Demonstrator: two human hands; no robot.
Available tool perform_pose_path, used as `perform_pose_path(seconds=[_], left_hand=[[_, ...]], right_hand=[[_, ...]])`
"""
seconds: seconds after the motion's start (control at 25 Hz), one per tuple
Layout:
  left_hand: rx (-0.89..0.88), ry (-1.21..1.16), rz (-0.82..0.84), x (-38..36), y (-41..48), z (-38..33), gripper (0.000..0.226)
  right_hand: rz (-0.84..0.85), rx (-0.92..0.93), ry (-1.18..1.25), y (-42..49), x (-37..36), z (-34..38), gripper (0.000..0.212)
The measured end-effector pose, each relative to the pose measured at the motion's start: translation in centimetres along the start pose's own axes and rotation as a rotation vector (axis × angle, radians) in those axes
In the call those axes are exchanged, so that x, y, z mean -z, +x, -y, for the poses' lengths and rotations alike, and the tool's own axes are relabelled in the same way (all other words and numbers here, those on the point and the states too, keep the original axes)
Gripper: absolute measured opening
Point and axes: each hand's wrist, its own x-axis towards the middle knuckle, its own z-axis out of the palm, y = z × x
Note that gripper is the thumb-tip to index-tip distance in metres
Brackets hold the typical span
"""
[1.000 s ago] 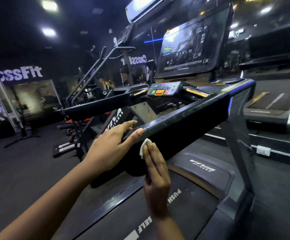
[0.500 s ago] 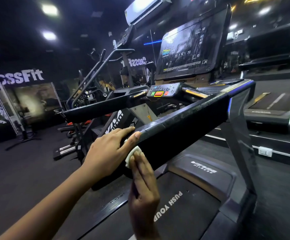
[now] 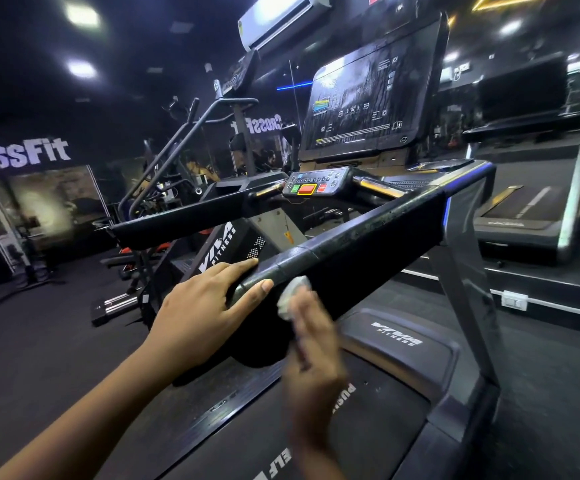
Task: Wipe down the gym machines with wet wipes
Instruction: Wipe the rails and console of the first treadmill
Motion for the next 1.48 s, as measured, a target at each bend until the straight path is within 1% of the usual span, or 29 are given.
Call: perform_pose_path(seconds=[0.08, 0.16, 0.32, 0.44, 0.52, 0.64, 0.68, 0.72, 0.76, 0.84, 0.88, 0.92, 1.0, 1.12, 1.24, 1.32, 1.4, 1.48], left_hand=[[-0.008, -0.01, -0.013, 0.0, 0.0, -0.1, 0.089], [-0.007, -0.015, -0.015, 0.1, 0.0, -0.2, 0.089], [-0.004, -0.002, -0.009, 0.1, 0.0, -0.2, 0.09], [-0.003, 0.018, 0.0, 0.3, -0.1, -0.3, 0.091], [-0.008, 0.03, 0.01, 0.4, -0.1, -0.4, 0.091], [-0.027, 0.049, 0.036, 0.5, 0.2, -0.4, 0.093], [-0.029, 0.06, 0.052, 0.6, 0.2, -0.4, 0.093], [-0.029, 0.07, 0.082, 0.7, 0.3, -0.3, 0.094], [-0.032, 0.077, 0.119, 1.0, 0.4, -0.2, 0.095], [-0.043, 0.097, 0.193, 1.5, 0.8, -0.5, 0.096], [-0.053, 0.113, 0.222, 1.7, 1.1, -0.8, 0.093], [-0.066, 0.134, 0.247, 1.8, 1.3, -1.1, 0.088], [-0.094, 0.187, 0.301, 1.7, 2.3, -1.8, 0.078], [-0.137, 0.239, 0.382, 1.3, 4.3, -3.0, 0.076], [-0.194, 0.273, 0.402, 0.5, 5.3, -3.7, 0.078], [-0.235, 0.273, 0.387, 0.1, 5.3, -3.6, 0.085], [-0.248, 0.271, 0.368, -0.1, 5.1, -3.5, 0.093], [-0.231, 0.262, 0.355, 0.1, 4.9, -3.7, 0.087]], right_hand=[[0.135, 0.135, 0.092, -1.5, -0.7, 1.9, 0.031], [0.154, 0.169, 0.089, -0.7, -0.9, 0.2, 0.028], [-0.014, 0.087, 0.013, 2.5, -0.7, -4.6, 0.033], [-0.083, 0.054, -0.066, 4.6, -0.5, -7.4, 0.035], [-0.129, -0.013, -0.121, 6.1, 0.0, -9.7, 0.036], [-0.195, -0.259, -0.151, 8.6, 1.2, -12.2, 0.04], [-0.192, -0.292, -0.158, 8.9, 1.3, -11.7, 0.041], [-0.165, -0.263, -0.151, 8.8, 1.3, -10.4, 0.042], [-0.098, -0.171, -0.127, 8.2, 1.0, -8.4, 0.043], [0.141, 0.078, -0.066, 6.4, 0.4, -4.1, 0.046], [0.25, 0.183, -0.05, 5.7, 0.3, -2.7, 0.045], [0.316, 0.265, -0.053, 5.8, 0.2, -2.4, 0.04], [0.349, 0.35, -0.099, 7.5, 0.5, -3.7, 0.031], [0.337, 0.397, -0.227, 11.2, 1.1, -6.9, 0.035], [0.379, 0.387, -0.342, 14.5, 1.9, -10.4, 0.039], [0.431, 0.338, -0.418, 17.6, 2.6, -13.0, 0.04], [0.472, 0.233, -0.488, 20.5, 3.3, -14.4, 0.04], [0.514, 0.177, -0.49, 21.4, 3.2, -13.8, 0.044]])
